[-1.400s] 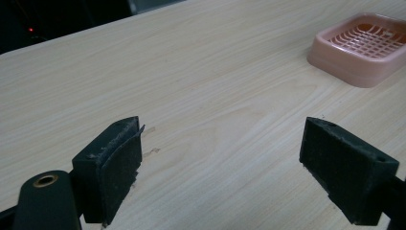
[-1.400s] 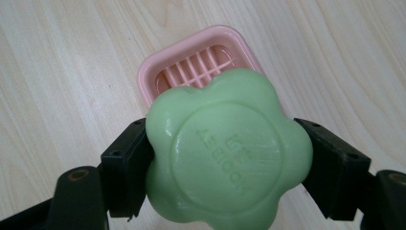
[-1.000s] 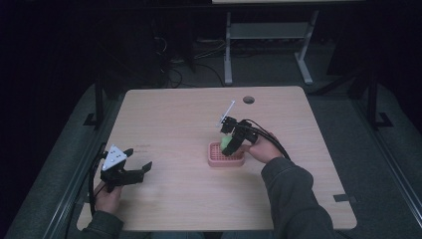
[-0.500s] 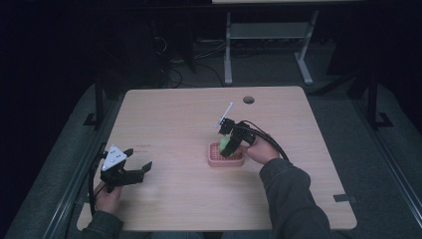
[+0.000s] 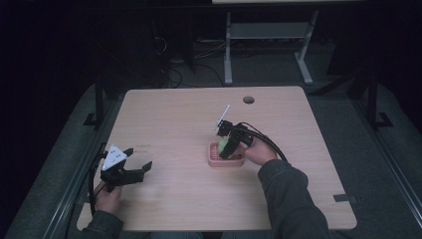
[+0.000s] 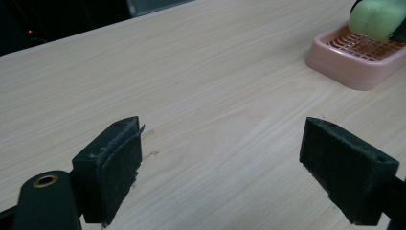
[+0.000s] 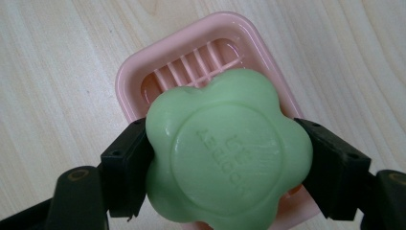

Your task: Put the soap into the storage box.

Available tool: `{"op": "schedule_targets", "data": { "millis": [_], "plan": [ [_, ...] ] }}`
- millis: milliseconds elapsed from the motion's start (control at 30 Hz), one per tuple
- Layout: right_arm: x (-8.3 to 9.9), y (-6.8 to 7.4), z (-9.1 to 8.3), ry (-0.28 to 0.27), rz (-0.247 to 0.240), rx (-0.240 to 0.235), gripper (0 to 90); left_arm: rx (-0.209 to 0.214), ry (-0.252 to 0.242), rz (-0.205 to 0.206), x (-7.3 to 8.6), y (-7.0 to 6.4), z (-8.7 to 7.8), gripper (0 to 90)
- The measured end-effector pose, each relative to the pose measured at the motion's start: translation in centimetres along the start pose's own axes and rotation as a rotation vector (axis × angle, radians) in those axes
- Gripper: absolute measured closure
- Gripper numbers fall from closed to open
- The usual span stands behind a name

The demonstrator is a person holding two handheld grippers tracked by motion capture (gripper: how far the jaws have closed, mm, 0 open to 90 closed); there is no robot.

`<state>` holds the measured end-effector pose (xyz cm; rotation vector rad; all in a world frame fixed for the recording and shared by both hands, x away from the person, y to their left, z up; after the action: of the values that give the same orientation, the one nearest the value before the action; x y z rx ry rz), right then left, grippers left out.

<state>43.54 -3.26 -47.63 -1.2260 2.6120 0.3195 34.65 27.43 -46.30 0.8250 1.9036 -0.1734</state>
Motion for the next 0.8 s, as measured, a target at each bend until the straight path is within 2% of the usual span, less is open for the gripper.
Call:
{"op": "schedule_targets", "data": {
  "millis": [233, 800],
  "plan": [
    [0.02, 0.06, 0.21, 0.007, 0.000, -0.004, 25.7, -0.010, -0.007, -0.005, -0.09, 0.21, 0.07, 14.1],
    [-0.05, -0.06, 0.89, 0.014, 0.006, -0.002, 25.6, -0.005, -0.006, -0.004, -0.11, 0.15, 0.10, 14.1]
  ]
}}
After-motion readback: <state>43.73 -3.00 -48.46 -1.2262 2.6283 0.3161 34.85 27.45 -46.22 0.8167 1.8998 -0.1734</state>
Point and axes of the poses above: each handheld gripper's, and its own axes: z roughly forward along the jaws, x roughly out of its underside, y roughly to its left, the point moved 7 cm from there along z, roughly forward along the jaws, and after that the axes turned 11 degrees about z, right-handed, at the moved point
